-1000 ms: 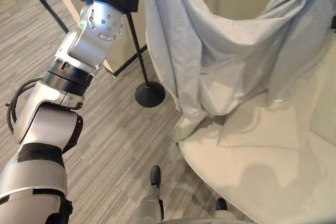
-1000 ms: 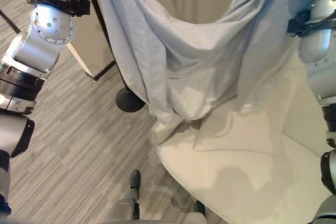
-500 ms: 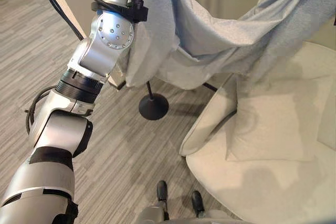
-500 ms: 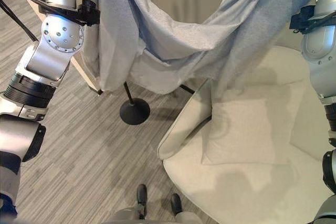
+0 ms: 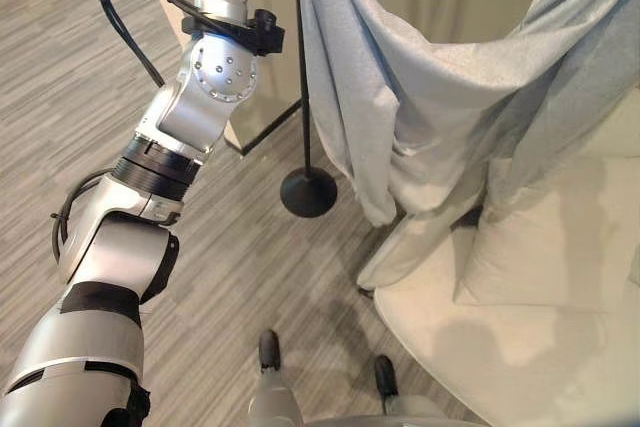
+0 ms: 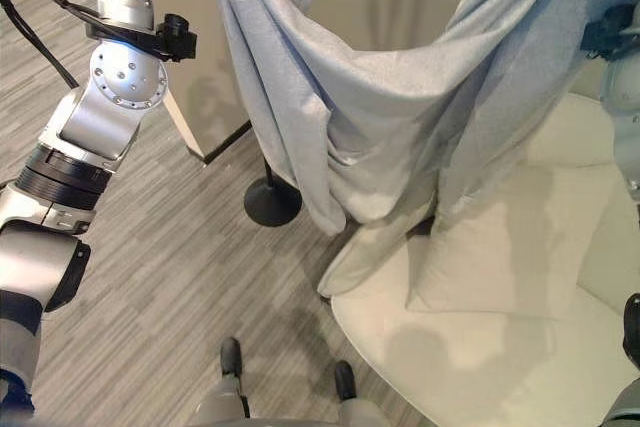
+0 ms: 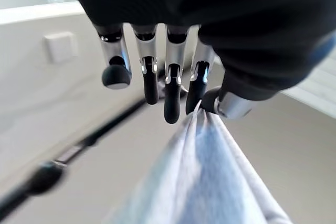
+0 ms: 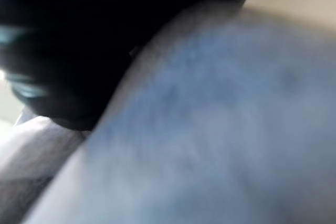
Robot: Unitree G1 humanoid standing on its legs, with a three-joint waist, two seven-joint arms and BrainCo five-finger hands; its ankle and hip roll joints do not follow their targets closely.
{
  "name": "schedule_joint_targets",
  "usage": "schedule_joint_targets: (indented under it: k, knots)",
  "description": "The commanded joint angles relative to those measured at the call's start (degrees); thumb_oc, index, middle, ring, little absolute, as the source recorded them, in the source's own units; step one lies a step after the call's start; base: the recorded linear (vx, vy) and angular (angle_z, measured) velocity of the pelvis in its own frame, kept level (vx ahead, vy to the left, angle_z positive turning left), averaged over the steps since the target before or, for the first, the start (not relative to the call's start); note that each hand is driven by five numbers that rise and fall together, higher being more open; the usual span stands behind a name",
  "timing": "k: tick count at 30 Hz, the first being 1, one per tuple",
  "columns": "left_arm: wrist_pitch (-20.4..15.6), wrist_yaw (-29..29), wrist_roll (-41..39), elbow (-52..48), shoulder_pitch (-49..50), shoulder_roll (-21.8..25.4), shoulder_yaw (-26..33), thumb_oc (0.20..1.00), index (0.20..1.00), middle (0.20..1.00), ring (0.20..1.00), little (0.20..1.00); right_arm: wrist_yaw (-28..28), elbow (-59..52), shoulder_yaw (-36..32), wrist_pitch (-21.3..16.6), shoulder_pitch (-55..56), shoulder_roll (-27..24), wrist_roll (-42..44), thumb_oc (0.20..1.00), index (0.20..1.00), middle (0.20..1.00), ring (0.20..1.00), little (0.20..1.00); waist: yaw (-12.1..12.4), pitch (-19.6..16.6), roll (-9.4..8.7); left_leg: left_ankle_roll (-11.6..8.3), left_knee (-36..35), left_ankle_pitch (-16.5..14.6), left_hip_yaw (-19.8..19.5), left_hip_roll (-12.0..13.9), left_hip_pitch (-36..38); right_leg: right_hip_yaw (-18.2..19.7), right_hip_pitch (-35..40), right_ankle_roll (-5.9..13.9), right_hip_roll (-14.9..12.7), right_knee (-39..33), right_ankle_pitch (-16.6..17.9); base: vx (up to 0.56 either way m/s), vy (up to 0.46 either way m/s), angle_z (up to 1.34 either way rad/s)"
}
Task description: Hang the clothes on the sofa on the clothes rack.
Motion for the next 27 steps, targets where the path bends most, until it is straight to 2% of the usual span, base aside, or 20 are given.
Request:
schedule_joint_targets:
  k: [1,2,3,4,6,8,9,10,11,12,13,14,15,17,19,21,22,24,25,27]
  knots:
    - [-1.7,2.7,1.2,1.6,-8.0,1.3,1.6,0.200,0.200,0.200,0.200,0.200,-2.1,0.7,3.3,1.6,-8.4,-2.1,1.0,0.200,0.200,0.200,0.200,0.200,3.6,-4.8,2.54,-3.69,0.0,-6.5,2.7,1.0,2.2,1.1,-1.8,3.91,0.3,-0.3,-1.1,0.07,0.394,0.06]
    - [-1.4,2.7,1.7,0.6,-7.4,2.8,2.7,0.200,0.200,0.200,0.200,0.200,-1.9,0.6,3.7,2.1,-9.4,-1.1,0.1,0.200,0.200,0.200,0.200,0.200,4.2,-4.8,2.45,-3.04,0.0,-7.3,3.1,-0.2,2.6,0.5,-2.3,3.91,-1.2,-0.1,1.1,0.04,0.172,0.05]
    - [-1.3,2.7,1.8,0.4,-7.2,3.0,2.9,0.200,0.200,0.200,0.200,0.200,-1.9,0.6,3.9,2.2,-9.6,-1.0,0.0,0.200,0.200,0.200,0.200,0.200,4.2,-4.9,2.43,-2.96,0.0,-7.4,3.3,-0.3,2.6,0.6,-2.4,3.91,-1.3,-0.2,1.2,0.11,0.299,-0.01]
    - [-1.2,2.8,2.1,-0.2,-6.1,3.9,4.0,0.200,0.200,0.200,0.200,0.200,-1.7,0.7,4.4,2.3,-9.9,0.0,-0.3,0.200,0.200,0.200,0.200,0.200,4.5,-4.9,2.21,-2.78,0.0,-7.7,4.0,-0.7,3.1,0.3,-2.5,3.91,-2.2,1.2,2.9,0.11,0.169,-0.08]
    - [-1.0,2.9,2.2,-0.7,-5.4,4.7,4.3,0.200,0.200,0.200,0.200,0.200,-1.5,0.9,5.5,2.3,-10.7,0.3,-0.3,0.200,0.200,0.200,0.200,0.200,4.5,-4.9,1.92,-2.67,0.0,-7.8,4.5,-0.9,3.5,1.3,-2.7,3.91,-1.8,2.3,4.3,0.08,0.122,-0.03]
    - [-0.9,2.5,2.1,-0.9,-4.4,5.1,5.0,0.200,0.200,0.200,0.200,0.200,-0.8,1.1,6.4,2.3,-10.9,0.2,-0.3,0.200,0.200,0.200,0.200,0.200,4.6,-4.8,1.56,-2.35,0.0,-8.5,5.0,-1.2,4.5,3.4,-2.9,3.70,-0.1,3.5,4.2,0.10,0.095,0.04]
    - [-0.8,2.3,2.0,-1.1,-3.4,5.4,5.8,0.200,0.200,0.200,0.200,0.200,-0.6,1.2,6.6,2.0,-10.9,0.4,-0.1,0.200,0.200,0.200,0.200,0.200,4.7,-4.8,0.93,-2.17,0.0,-9.2,5.9,-1.3,5.2,3.3,-3.2,3.61,1.5,3.6,4.5,0.10,0.058,-0.02]
    - [-0.8,2.2,2.0,-1.2,-3.1,5.5,6.0,0.200,0.200,0.200,0.200,0.200,-0.6,1.2,6.8,2.0,-10.9,0.5,-0.1,0.200,0.200,0.200,0.200,0.200,4.9,-4.9,0.99,-2.21,0.0,-9.3,6.2,-1.2,5.3,3.5,-3.2,3.58,1.6,3.6,4.6,0.09,0.040,-0.16]
    - [-0.7,2.1,1.8,-1.3,-2.8,5.4,6.1,0.200,0.200,0.200,0.200,0.200,-0.6,1.2,6.8,1.6,-11.0,0.7,0.3,0.200,0.200,0.200,0.200,0.200,4.8,-4.6,0.71,-2.17,0.0,-9.6,6.6,-1.3,5.7,3.0,-4.1,3.36,3.6,3.8,3.9,0.08,0.062,-0.30]
    - [-0.7,1.8,1.8,-1.5,-2.7,5.1,6.1,0.200,0.200,0.200,0.200,0.200,-0.4,1.4,6.6,1.3,-10.8,0.6,1.0,0.200,0.200,0.200,0.200,0.200,4.1,-4.2,0.74,-1.87,0.0,-9.9,6.8,-2.0,6.3,3.1,-5.7,2.80,7.5,3.2,1.9,0.09,0.058,-0.45]
    - [-0.6,1.7,1.8,-1.5,-2.7,5.1,6.2,0.200,0.200,0.200,0.200,0.200,-0.4,1.4,6.5,1.2,-10.7,0.5,1.1,0.200,0.200,0.200,0.200,0.200,4.1,-4.2,0.94,-1.96,0.0,-10.2,6.7,-1.7,6.4,3.0,-5.9,2.66,7.8,3.9,1.5,0.13,0.084,-0.39]
    - [-0.8,1.4,1.6,-1.3,-2.5,4.1,6.0,0.200,0.200,0.200,0.200,0.200,-0.6,1.8,6.4,0.9,-10.1,-0.7,1.4,0.200,0.200,0.200,0.200,0.200,3.0,-3.6,1.06,-1.24,0.0,-10.8,6.3,-3.3,7.2,4.9,-6.6,1.68,11.5,3.0,-0.4,0.09,0.041,-0.25]
    - [-0.8,1.4,1.6,-1.2,-2.5,4.0,6.0,0.200,0.200,0.200,0.200,0.200,-0.7,1.9,6.4,0.8,-10.0,-0.9,1.5,0.200,0.200,0.200,0.200,0.200,3.0,-3.6,1.14,-1.21,0.0,-10.9,6.2,-3.3,7.4,4.8,-6.4,1.66,11.5,3.1,-0.6,0.15,0.064,0.03]
    - [-0.6,0.7,1.1,-1.2,-1.3,2.1,6.6,0.200,0.200,0.200,0.200,0.200,0.0,2.0,5.0,0.9,-7.6,-2.3,2.0,0.200,0.200,0.200,0.200,0.200,2.2,-3.0,1.22,-0.95,0.0,-11.0,4.7,-4.3,8.9,7.1,-6.0,1.08,13.6,3.4,-0.9,0.16,-0.020,0.53]
    - [-1.0,0.2,1.3,-0.7,-1.4,0.9,6.3,0.200,0.200,0.200,0.200,0.200,0.2,1.6,4.4,0.4,-6.9,-3.6,2.5,0.200,0.200,0.200,0.200,0.200,2.2,-3.2,1.02,-0.96,0.0,-12.3,3.9,-4.6,10.7,6.4,-5.3,0.55,13.6,2.1,0.2,0.22,-0.104,0.21]
    - [-1.2,0.1,1.0,-0.4,-1.6,0.1,5.6,0.200,0.200,0.200,0.200,0.200,0.2,1.8,4.6,-0.1,-7.2,-5.1,3.2,0.200,0.200,0.200,0.200,0.200,2.0,-3.0,1.10,-0.87,0.2,-12.5,3.0,-4.6,12.8,5.2,-4.2,-0.34,13.9,1.3,-0.3,0.20,-0.105,0.10]
    - [-1.3,0.0,0.7,-0.4,-1.5,-0.2,5.7,0.200,0.200,0.200,0.200,0.200,0.2,1.8,4.6,-0.3,-7.4,-5.7,3.4,0.200,0.200,0.200,0.200,0.200,2.1,-2.5,0.54,-1.25,3.4,-12.8,2.8,-4.7,12.4,5.0,-3.7,-0.86,13.7,1.4,-0.4,0.05,-0.087,0.30]
    - [-1.6,0.0,-0.2,-0.4,-1.3,-2.1,6.5,0.200,0.200,0.200,0.200,0.200,0.3,1.5,4.3,-0.6,-7.3,-7.0,4.1,0.200,0.200,0.200,0.200,0.200,2.3,-0.8,-1.06,-2.25,12.9,-13.6,2.0,-3.4,6.4,3.6,-1.5,-1.48,11.6,1.0,-1.2,0.06,-0.071,0.37]
    - [-1.7,0.0,-0.2,-0.3,-1.4,-2.2,6.4,0.200,0.200,0.200,0.200,0.200,0.3,1.5,4.2,-0.6,-7.2,-7.2,4.2,0.200,0.200,0.200,0.200,0.200,2.1,-0.8,-1.06,-2.26,13.7,-13.9,1.7,-3.5,5.9,3.3,-1.5,-1.46,11.5,0.9,-1.2,0.07,0.006,0.40]
    - [-1.6,0.0,-0.3,0.5,-1.4,-2.7,6.4,0.200,0.200,0.200,0.200,0.200,0.3,1.4,3.4,-0.6,-6.1,-7.4,4.3,0.200,0.200,0.200,0.200,0.200,2.3,-1.4,-1.20,-2.26,12.2,-13.2,1.5,-1.7,3.7,2.0,-0.8,-1.09,10.5,0.2,-1.6,0.15,0.063,0.48]
